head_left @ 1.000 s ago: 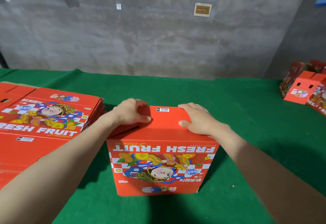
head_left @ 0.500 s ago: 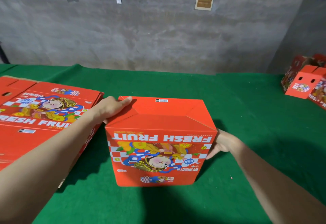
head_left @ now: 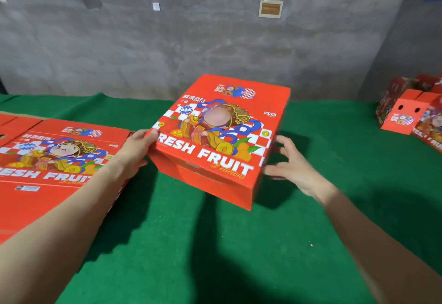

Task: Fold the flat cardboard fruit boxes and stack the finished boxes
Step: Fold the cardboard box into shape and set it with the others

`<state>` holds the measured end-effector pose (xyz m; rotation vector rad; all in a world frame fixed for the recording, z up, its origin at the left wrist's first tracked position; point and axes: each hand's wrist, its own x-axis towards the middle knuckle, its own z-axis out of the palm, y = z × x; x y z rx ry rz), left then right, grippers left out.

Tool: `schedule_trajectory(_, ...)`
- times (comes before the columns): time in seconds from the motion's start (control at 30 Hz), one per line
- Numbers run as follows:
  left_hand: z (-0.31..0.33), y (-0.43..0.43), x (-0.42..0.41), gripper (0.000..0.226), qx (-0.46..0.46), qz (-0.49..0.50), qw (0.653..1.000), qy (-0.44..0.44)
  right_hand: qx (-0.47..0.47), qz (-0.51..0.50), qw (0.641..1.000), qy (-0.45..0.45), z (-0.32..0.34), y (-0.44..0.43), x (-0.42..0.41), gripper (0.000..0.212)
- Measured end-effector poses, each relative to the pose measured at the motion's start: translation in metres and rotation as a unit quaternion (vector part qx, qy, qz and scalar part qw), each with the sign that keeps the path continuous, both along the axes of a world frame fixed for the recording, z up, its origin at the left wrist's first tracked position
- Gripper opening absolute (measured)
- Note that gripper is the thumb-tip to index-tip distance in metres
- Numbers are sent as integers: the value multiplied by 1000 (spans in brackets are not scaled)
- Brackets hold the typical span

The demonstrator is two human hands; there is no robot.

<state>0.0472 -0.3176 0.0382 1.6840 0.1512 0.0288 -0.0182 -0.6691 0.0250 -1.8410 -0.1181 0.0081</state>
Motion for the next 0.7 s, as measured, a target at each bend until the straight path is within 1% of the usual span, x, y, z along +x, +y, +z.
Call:
schedule_trajectory(0.07,-11,-9,4,23,88,-8,996,5,-101,-39,992,-65,-7,5,-4,72)
schedule_trajectory(0.13,-19,-26,3,35,141,-30,990,-5,-190,-77,972,-110,-19,15,-8,75)
schedule_trajectory(0.2,-27,-47,-3,48,134,-111,985,-15,-234,-125,954,-138,-35,27,-12,73)
schedule_trajectory(0.23,-30,-59,-9,52,136,-168,976,-12,-255,-158,943,-143,-43,33,-14,71)
schedule_trajectory(0.3,-37,-85,-20,58,171,-268,948,-16,-294,-221,919,-141,-60,44,-15,64)
schedule_trajectory(0.37,-45,-112,-31,64,165,-334,928,-33,-328,-268,894,-147,-76,51,-16,57)
schedule_trajectory(0.4,-50,-124,-35,68,155,-350,923,-34,-341,-281,885,-149,-84,54,-18,54)
schedule_trajectory(0.43,-54,-135,-38,70,147,-355,923,-32,-349,-284,881,-145,-93,57,-20,50)
schedule_trajectory(0.5,-61,-151,-42,69,153,-348,924,-31,-352,-269,888,-123,-110,61,-27,45)
schedule_trajectory(0.6,-76,-155,-43,55,157,-343,926,-26,-342,-237,900,-128,-136,57,-39,35)
schedule_trajectory(0.63,-82,-153,-42,53,165,-341,925,-24,-343,-226,904,-121,-143,53,-44,36)
schedule_trajectory(0.7,-92,-148,-40,66,203,-333,921,-10,-341,-219,908,-108,-155,45,-52,46)
